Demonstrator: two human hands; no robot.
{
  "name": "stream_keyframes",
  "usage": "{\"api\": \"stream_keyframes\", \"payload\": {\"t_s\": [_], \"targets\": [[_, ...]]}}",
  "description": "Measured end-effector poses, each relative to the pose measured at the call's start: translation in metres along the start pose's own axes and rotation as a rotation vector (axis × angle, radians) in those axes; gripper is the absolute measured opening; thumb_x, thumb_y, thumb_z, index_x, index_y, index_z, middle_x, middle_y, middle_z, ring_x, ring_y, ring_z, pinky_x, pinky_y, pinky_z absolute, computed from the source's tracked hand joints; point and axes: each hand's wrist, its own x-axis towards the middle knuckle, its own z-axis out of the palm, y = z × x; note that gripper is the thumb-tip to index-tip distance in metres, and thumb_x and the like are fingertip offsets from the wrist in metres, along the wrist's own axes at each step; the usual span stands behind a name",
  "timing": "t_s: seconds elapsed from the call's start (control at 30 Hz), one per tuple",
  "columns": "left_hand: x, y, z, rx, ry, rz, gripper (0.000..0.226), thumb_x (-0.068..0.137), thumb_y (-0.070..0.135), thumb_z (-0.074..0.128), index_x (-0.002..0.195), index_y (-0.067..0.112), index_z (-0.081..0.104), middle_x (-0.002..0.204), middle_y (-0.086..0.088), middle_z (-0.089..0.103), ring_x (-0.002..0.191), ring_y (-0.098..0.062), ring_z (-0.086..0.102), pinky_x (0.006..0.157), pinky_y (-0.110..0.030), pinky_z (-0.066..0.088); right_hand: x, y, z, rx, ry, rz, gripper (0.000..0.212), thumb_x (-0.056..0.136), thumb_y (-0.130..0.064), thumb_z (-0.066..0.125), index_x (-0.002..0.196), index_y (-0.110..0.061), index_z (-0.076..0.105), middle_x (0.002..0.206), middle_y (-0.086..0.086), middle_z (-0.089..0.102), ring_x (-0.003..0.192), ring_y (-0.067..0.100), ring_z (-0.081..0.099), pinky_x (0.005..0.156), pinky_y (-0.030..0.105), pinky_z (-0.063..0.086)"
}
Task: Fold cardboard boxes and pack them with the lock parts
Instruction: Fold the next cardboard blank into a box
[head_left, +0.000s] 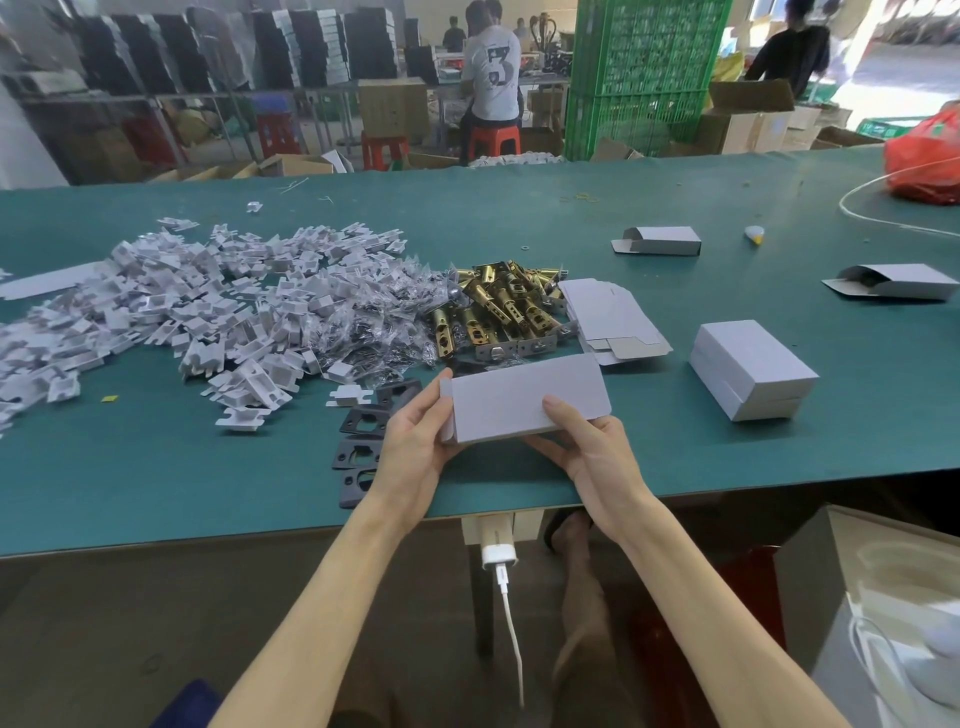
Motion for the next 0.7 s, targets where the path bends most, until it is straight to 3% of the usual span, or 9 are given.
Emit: {"api": "stream_keyframes", "payload": {"t_s": [0.1,0.27,0.4,0.5,0.6,0.7], "targets": [[-0.0002,-0.0001,-0.0002,-0.017,-0.006,-0.004,0.037,0.109,0.017,0.048,0.146,0.014,0.055,0.137,-0.008,0.067,0.114,-0.016,0.064,0.091,-0.033,0.059,-0.0008,-0.0010,0.0011,0.012,-0.004,0.000,0.017,0.095,-0.017,0.067,0.110,-0.009,0.068,0.107,0.003,0.076,0.109,0.018,0.070,0.087,0.033,0.060],[0.0006,0.0004,0.0011,-0.015,-0.001,0.000,0.044,0.109,0.019,0.050,0.152,0.010,0.049,0.137,-0.008,0.067,0.114,-0.015,0.064,0.086,-0.030,0.060,-0.0033,-0.0029,0.0020,0.036,-0.009,0.000,0.013,0.097,-0.018,0.064,0.109,-0.011,0.066,0.102,0.001,0.077,0.107,0.015,0.071,0.085,0.030,0.060],[-0.0003,0.0001,0.0027,-0.011,-0.019,0.015,0.044,0.109,0.020,0.050,0.153,0.011,0.049,0.120,-0.009,0.061,0.111,-0.014,0.062,0.089,-0.031,0.061,-0.0040,-0.0042,0.0027,0.055,0.001,0.013,0.015,0.097,-0.019,0.065,0.110,-0.012,0.065,0.101,0.000,0.077,0.107,0.015,0.071,0.083,0.030,0.060],[-0.0010,0.0007,0.0034,-0.021,-0.018,0.019,0.044,0.108,0.020,0.051,0.151,0.013,0.051,0.121,-0.006,0.064,0.108,-0.012,0.064,0.085,-0.029,0.061,-0.0042,-0.0046,0.0022,0.060,-0.011,0.012,0.014,0.097,-0.020,0.065,0.110,-0.015,0.064,0.099,-0.002,0.077,0.107,0.013,0.071,0.083,0.029,0.060],[-0.0020,0.0014,0.0042,-0.033,-0.021,0.020,0.031,0.107,0.021,0.054,0.136,0.022,0.065,0.121,0.002,0.075,0.105,-0.009,0.069,0.082,-0.029,0.061,-0.0037,-0.0058,0.0006,0.092,-0.023,0.027,0.024,0.092,-0.022,0.068,0.114,-0.013,0.064,0.103,0.002,0.076,0.111,0.017,0.069,0.089,0.034,0.060],[-0.0030,0.0024,0.0043,-0.038,-0.020,0.025,0.026,0.106,0.020,0.055,0.127,0.021,0.071,0.119,-0.002,0.077,0.103,-0.011,0.072,0.084,-0.034,0.063,-0.0035,-0.0065,-0.0017,0.104,-0.036,0.039,0.031,0.086,-0.024,0.072,0.114,-0.011,0.064,0.105,0.004,0.075,0.112,0.020,0.069,0.089,0.035,0.060]]}}
